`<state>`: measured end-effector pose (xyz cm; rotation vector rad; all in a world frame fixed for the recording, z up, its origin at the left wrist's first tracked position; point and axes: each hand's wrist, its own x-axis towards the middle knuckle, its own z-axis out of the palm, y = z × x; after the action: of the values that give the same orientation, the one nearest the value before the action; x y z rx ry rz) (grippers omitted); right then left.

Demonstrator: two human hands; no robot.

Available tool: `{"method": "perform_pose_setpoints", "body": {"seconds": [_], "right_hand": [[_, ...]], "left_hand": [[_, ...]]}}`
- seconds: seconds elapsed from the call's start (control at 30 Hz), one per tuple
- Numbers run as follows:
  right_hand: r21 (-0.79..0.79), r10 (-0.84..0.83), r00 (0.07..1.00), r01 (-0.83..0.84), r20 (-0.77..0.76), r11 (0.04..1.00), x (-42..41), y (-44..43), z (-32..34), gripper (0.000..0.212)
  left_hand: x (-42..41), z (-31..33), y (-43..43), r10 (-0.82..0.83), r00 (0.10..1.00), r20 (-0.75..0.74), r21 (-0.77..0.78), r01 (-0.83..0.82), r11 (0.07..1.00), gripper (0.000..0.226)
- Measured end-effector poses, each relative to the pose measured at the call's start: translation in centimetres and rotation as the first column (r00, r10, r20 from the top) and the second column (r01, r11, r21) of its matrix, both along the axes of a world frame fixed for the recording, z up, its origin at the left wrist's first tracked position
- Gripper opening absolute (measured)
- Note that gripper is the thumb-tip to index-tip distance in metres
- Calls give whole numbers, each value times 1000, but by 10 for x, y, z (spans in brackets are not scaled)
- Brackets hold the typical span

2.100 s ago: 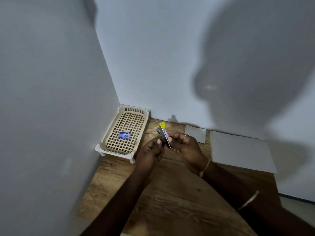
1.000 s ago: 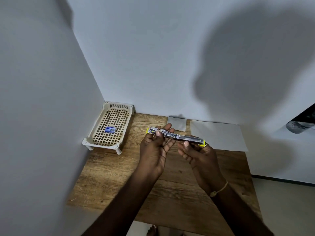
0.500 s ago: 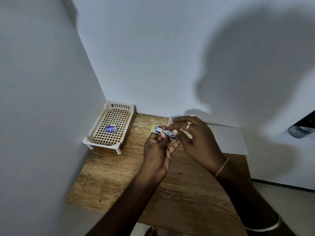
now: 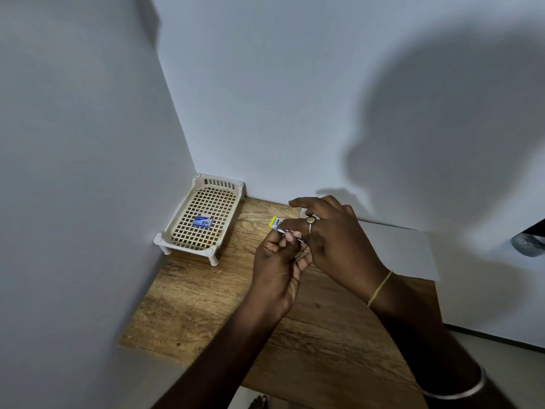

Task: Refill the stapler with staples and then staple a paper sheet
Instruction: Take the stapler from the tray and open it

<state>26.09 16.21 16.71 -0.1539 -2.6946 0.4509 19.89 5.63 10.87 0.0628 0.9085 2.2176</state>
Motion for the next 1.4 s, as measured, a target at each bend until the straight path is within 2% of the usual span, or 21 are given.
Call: {"method": "perform_pose_setpoints", "body": {"seconds": [0.27, 0.37, 0.53, 0.67, 0.93, 1.07, 1.17, 1.3, 1.4], "right_hand": [[-15, 20, 1000, -19, 19, 1000, -1, -2, 8, 46], [-10, 24, 999, -24, 45, 1000, -2, -2, 11, 42], [70, 15, 995, -22, 100, 997, -9, -2, 12, 45], [151, 2, 982, -31, 187, 988, -18, 0, 9, 37], [153, 35, 952, -85, 305, 985, -21, 6, -6, 25], [112, 88, 940, -131, 330, 985, -25, 4, -4, 16], [50, 124, 935, -149, 333, 988, -28, 3, -3, 16], [-127, 159, 959, -132, 234, 983, -24, 5, -8, 25], [-169, 156, 978, -132, 141, 977, -20, 4, -11, 34]], "left_hand": [[0, 4, -4, 2, 1000, -3, -18, -2, 1000, 33], [0, 3, -5, 13, 1000, -2, -40, -13, 999, 25], [1, 1, -7, -6, 1000, -23, -59, 5, 998, 24], [2, -2, -9, -12, 1000, 16, -96, 13, 995, 35], [-5, -8, -13, 5, 999, 40, -170, 2, 985, 17], [-9, -7, -14, 14, 999, 31, -201, -7, 980, 17], [-9, -5, -13, 16, 999, 44, -211, -6, 977, 18], [-8, 0, -12, 12, 999, 47, -212, -1, 977, 18], [-6, 3, -10, 3, 999, 45, -217, 7, 976, 18]]}}
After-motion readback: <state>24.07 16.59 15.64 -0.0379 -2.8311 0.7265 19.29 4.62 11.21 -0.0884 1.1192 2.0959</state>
